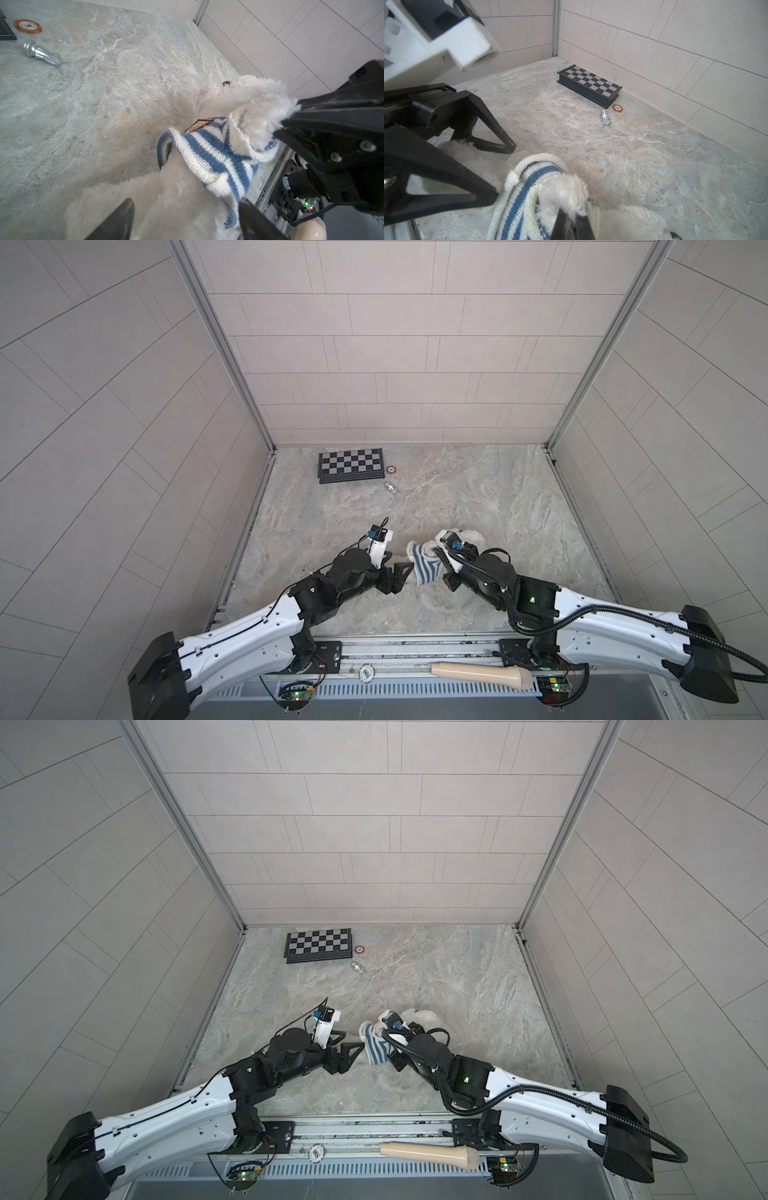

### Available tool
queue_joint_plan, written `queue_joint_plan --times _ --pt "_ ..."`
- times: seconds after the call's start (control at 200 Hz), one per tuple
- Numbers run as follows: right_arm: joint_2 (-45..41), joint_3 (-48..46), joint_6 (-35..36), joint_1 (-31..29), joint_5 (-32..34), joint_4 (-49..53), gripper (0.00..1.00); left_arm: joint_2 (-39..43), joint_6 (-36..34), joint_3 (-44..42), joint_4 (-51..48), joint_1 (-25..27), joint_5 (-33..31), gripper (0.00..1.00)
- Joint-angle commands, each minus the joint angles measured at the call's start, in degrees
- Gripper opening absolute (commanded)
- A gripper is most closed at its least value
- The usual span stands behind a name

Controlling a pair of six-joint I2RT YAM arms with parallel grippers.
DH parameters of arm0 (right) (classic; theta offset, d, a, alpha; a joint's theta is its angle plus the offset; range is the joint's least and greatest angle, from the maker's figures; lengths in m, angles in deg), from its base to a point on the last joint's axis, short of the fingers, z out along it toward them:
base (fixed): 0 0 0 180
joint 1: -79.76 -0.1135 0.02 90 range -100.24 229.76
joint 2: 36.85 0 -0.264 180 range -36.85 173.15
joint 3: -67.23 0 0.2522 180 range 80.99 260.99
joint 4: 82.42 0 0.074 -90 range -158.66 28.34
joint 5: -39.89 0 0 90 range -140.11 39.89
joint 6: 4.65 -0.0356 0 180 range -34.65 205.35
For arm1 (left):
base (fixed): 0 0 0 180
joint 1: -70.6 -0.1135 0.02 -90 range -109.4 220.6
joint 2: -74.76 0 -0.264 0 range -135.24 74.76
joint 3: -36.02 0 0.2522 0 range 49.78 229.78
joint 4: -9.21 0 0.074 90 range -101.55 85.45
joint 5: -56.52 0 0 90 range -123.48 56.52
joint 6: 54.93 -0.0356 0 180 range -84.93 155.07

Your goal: Dress the teddy bear

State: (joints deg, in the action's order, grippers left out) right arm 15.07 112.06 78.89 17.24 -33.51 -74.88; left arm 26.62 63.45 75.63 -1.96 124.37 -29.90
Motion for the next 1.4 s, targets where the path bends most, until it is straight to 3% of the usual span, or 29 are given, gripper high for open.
queue_joint_plan --times 0.0,0.14,0.481,0.631,0.766,1.066,1.307,1.397 --pt "-0.9 0.7 -1.4 0.5 -0.8 -3.1 0.0 1.5 -2.1 3.2 -0.4 0.3 -0.4 0.97" --pt "-2.4 -1.3 -1.0 0.5 -4.4 -7.5 0.0 -0.1 -2.2 5.2 -1.0 0.3 -1.2 0.93" --pt "-4.5 -2.9 -1.1 0.6 -8.0 -10.4 0.0 -7.8 -1.6 7.6 2.8 0.3 0.7 0.54" --pt "-5.8 -3.8 -1.2 0.7 -8.3 -11.8 0.0 -8.4 -1.2 7.2 3.1 0.3 1.6 0.2" --pt "-5.8 -3.8 -1.0 0.7 -8.4 -11.9 0.0 -8.1 -1.0 6.6 2.8 0.3 0.3 0.0" --pt "-10.2 -7.2 -0.9 0.7 -11.4 -17.6 0.0 -8.9 -1.1 6.6 -3.4 -0.6 -6.2 0.0" --pt "-13.9 -10.3 -0.8 0.7 -13.2 -22.4 0.0 -9.1 -1.1 4.8 -2.2 -2.0 -5.2 0.0" --pt "-13.2 -9.6 -0.7 0.7 -12.7 -21.6 0.0 -8.0 -3.5 4.6 -0.3 -0.1 -4.7 0.0"
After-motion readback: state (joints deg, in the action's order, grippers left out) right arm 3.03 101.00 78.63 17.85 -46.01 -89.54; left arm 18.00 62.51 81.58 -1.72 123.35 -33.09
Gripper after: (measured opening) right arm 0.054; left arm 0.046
